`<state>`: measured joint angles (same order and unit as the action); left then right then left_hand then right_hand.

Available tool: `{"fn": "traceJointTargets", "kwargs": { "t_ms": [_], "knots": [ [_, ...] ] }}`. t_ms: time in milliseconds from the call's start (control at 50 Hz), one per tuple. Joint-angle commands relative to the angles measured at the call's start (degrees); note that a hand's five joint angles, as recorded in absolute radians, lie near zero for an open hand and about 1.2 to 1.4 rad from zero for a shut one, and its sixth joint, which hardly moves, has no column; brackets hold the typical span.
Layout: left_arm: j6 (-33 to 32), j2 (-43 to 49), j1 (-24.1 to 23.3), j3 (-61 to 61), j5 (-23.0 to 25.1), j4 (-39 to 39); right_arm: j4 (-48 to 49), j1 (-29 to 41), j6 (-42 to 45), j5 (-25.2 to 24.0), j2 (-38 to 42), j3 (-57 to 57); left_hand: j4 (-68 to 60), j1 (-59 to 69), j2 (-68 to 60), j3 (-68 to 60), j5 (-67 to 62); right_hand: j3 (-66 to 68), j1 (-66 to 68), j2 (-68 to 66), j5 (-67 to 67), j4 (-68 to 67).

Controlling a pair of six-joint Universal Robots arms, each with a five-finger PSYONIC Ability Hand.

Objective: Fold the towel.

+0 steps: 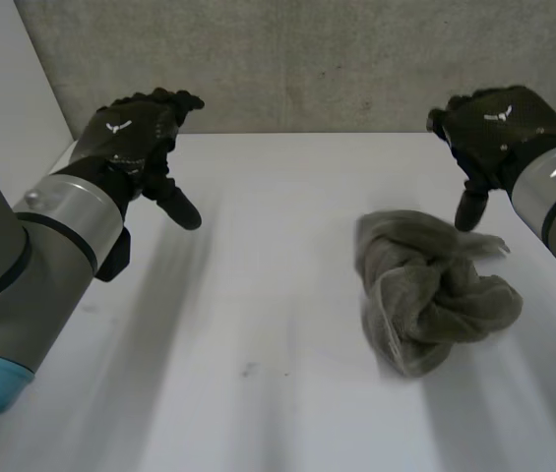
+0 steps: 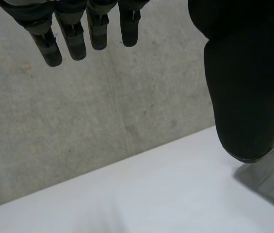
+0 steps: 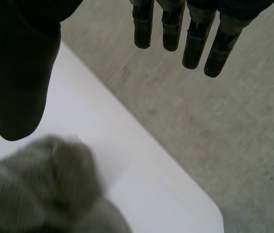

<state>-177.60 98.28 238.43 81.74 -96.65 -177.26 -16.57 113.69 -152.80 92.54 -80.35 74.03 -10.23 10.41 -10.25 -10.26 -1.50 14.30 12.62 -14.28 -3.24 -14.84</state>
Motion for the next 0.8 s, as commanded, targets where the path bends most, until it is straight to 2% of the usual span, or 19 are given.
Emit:
{"fn": "traceJointTargets", "kwargs": {
  "t_ms": [20,140,240,360,480,500,520,540,560,580,600,700,720,740,780,800],
  "knots": [
    [-0.1,0.6,-0.6,2.8,0.0,-0.6,-5.3,-6.4,1.0,-2.6,0.1,3.3,-0.7,0.5,-0.6,-0.6,0.6,-4.3,-2.6,4.3,3.2,4.8],
    [-0.1,0.7,-0.7,8.1,0.0,-4.9,-4.5,-10.1,1.1,-4.9,1.6,7.7,-0.8,0.6,-0.8,-0.8,0.4,-4.3,-2.6,4.3,3.2,4.8],
    [-0.1,0.7,-0.8,12.2,0.0,-8.7,-3.2,-11.3,1.5,-8.3,6.2,12.0,-1.0,0.8,-1.0,-1.0,0.3,-4.3,-2.6,4.3,3.2,4.8],
    [-0.1,1.7,-0.8,14.7,0.1,-12.1,-0.6,-11.3,1.4,-8.1,10.9,13.0,-1.0,0.8,-1.0,-1.0,0.3,-4.3,-2.6,4.3,3.2,4.8],
    [-0.1,2.6,-0.8,15.0,0.1,-12.3,7.8,-11.0,0.7,-7.9,15.2,15.2,-0.8,0.7,-0.8,-0.8,0.4,-4.3,-2.6,4.3,3.2,4.8],
    [0.0,2.8,-0.8,15.0,0.1,-12.3,10.4,-10.8,0.7,-7.7,15.8,15.9,-0.8,0.7,-0.8,-0.8,0.4,1.9,3.6,-2.0,-3.0,-1.4],
    [0.0,3.0,-0.8,15.1,0.1,-12.2,10.4,-10.8,0.7,-7.7,15.8,15.9,-0.8,0.7,-0.8,-0.8,0.4,2.0,3.7,-2.0,-3.1,-1.5],
    [0.0,3.0,-0.8,15.1,0.1,-12.2,13.0,-10.6,0.7,-7.6,16.0,16.5,-0.8,0.7,-0.8,-0.8,0.4,18.7,20.3,-18.7,-19.7,-18.1],
    [0.1,3.1,-0.8,15.1,0.1,-12.3,15.7,-10.5,0.4,-7.6,15.8,17.1,-0.7,0.5,-0.6,-0.6,0.6,46.6,48.3,-46.7,-47.7,-46.1],
    [0.1,3.2,-0.8,15.1,0.1,-12.2,15.8,-10.5,0.4,-7.6,15.7,17.1,-0.7,0.5,-0.6,-0.6,0.6,46.9,48.6,-46.9,-48.0,-46.4],
    [0.1,3.2,-0.8,15.1,0.1,-12.2,18.2,-10.4,0.0,-7.8,15.4,17.7,-0.7,0.5,-0.6,-0.6,0.6,65.5,67.2,-65.5,-66.6,-65.0],
    [0.2,3.5,-0.8,15.4,1.0,-12.7,22.0,-7.1,-0.2,-10.1,12.1,20.4,-0.5,0.3,-0.5,-0.5,0.8,65.7,67.4,-65.7,-66.8,-65.2],
    [0.2,3.6,-0.7,15.4,1.6,-13.1,22.8,-3.9,-0.4,-12.2,9.9,21.3,-0.5,0.3,-0.5,-0.5,0.8,65.7,67.4,-65.7,-66.8,-65.2],
    [0.2,3.6,-0.7,15.4,1.6,-13.1,22.8,-3.8,-0.4,-12.2,9.9,21.3,-0.5,0.3,-0.5,-0.5,0.8,65.7,67.4,-65.7,-66.8,-65.2],
    [0.2,3.7,-0.7,15.3,2.3,-13.6,23.2,1.3,-1.9,-17.7,7.1,22.1,-0.7,0.5,-0.6,-0.6,0.6,65.7,67.4,-65.7,-66.8,-65.2],
    [0.2,3.8,-0.3,15.3,2.9,-13.9,23.2,1.4,-1.9,-17.7,7.1,22.1,-0.8,0.6,-0.8,-0.8,0.4,65.7,67.4,-65.7,-66.8,-65.2]
  ]
}}
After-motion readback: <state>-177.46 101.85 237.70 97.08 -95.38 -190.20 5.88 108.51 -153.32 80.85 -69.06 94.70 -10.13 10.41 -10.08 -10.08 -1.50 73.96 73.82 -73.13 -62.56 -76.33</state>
